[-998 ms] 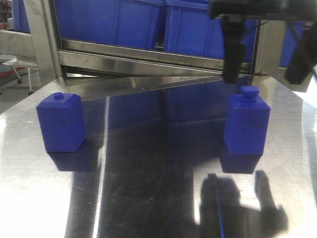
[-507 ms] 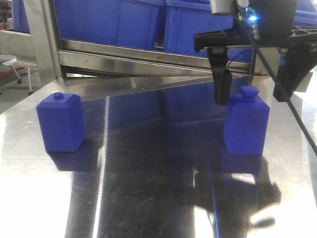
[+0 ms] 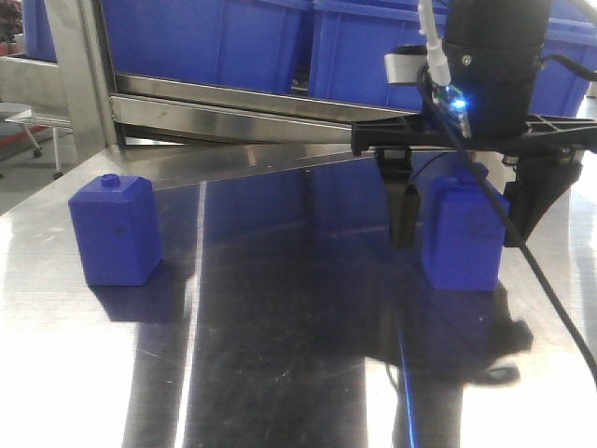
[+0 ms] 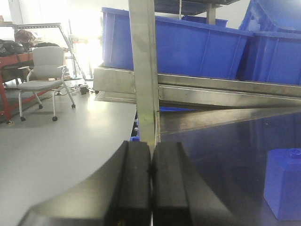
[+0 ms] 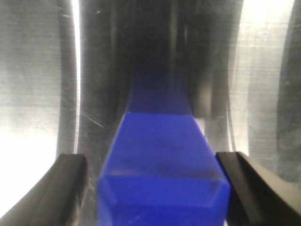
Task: Pick and sort blue part to right shelf
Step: 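Lower the right gripper over the blue bottle nearer it and close, then lift the blue bottle with the right gripper off the table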
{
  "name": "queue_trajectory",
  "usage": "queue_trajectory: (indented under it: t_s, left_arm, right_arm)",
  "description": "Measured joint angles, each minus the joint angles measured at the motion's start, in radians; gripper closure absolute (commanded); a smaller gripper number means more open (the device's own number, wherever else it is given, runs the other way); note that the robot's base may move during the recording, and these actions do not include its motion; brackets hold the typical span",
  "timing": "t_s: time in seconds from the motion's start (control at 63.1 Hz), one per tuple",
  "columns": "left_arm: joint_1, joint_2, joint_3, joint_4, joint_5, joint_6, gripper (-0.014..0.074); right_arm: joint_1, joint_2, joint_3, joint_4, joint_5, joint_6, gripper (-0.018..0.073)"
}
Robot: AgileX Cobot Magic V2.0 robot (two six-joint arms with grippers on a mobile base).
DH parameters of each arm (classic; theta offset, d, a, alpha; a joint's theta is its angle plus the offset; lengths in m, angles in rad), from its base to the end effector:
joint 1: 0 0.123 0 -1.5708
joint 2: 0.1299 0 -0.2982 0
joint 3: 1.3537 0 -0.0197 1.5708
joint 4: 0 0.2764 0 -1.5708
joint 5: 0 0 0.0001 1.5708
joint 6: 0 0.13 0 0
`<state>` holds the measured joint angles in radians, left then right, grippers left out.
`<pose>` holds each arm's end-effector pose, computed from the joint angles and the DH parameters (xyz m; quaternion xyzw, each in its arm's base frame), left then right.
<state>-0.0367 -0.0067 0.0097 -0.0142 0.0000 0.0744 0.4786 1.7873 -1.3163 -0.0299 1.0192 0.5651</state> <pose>0.1073 -0.0039 0.2134 0.0328 0.6759 0.0086 0.7362 0.3446 0.1751 0.1901 0.0363 0.9957 0.0302 0.0793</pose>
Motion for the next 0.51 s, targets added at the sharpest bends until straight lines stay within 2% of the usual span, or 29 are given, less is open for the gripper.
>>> queue_trajectory:
  t_s: [0.269, 0.507]
  left_arm:
    - [0.000, 0.000, 0.000, 0.000, 0.000, 0.000, 0.0462]
    - [0.000, 0.000, 0.000, 0.000, 0.000, 0.000, 0.0462]
  right_arm:
    - [0.000, 0.003, 0.000, 0.000, -0.002, 0.000, -0.0048]
    - [-0.006, 0.005, 0.000, 0.000, -0.002, 0.000, 0.0139]
